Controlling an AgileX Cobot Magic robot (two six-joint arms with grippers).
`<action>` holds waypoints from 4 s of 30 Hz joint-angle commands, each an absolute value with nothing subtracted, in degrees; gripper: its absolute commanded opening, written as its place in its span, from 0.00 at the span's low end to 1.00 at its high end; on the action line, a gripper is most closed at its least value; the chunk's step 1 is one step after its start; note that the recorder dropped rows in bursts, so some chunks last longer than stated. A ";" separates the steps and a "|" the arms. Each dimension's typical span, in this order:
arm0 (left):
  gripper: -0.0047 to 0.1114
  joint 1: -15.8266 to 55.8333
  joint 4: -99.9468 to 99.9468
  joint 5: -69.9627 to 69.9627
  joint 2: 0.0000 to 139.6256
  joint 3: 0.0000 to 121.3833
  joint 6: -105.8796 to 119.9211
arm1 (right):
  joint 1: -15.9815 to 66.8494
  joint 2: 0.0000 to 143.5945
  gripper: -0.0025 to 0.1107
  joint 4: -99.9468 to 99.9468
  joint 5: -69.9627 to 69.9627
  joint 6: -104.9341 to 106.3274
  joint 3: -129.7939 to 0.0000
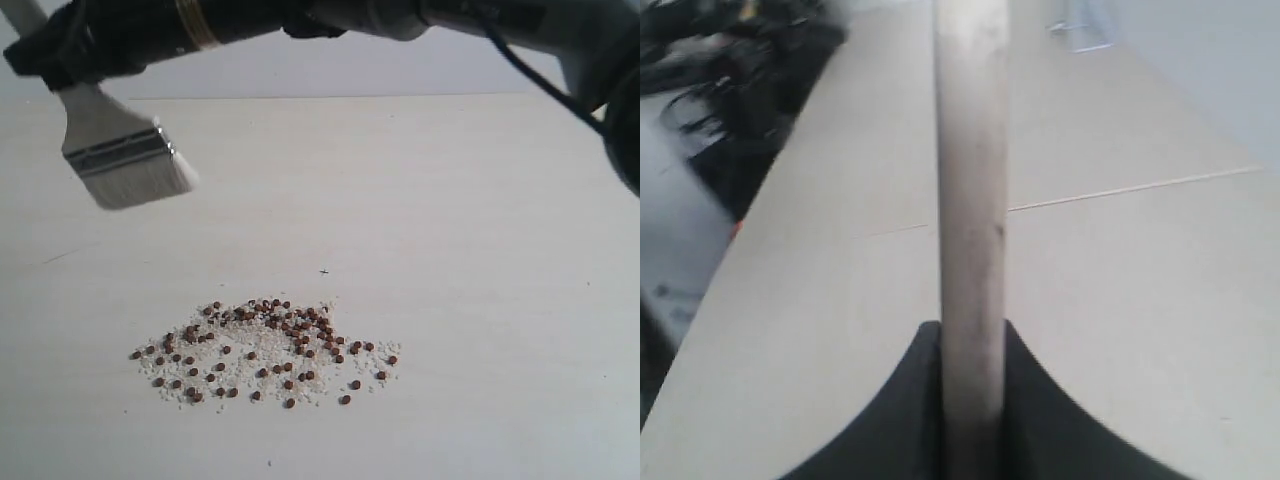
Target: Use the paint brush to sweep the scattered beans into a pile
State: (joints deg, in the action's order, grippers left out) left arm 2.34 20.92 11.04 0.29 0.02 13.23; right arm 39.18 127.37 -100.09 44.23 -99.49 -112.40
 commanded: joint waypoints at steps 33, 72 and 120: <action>0.04 2.76 21.36 11.04 0.00 0.00 13.31 | 78.30 113.74 0.02 -89.24 -63.94 -121.95 -77.94; 0.04 2.76 21.36 11.04 0.00 0.00 13.31 | 77.11 138.21 0.02 -81.42 -64.76 -114.95 -102.12; 0.04 2.76 21.36 11.04 0.00 0.00 13.31 | 68.83 135.94 0.02 -86.26 -58.10 -111.07 -100.27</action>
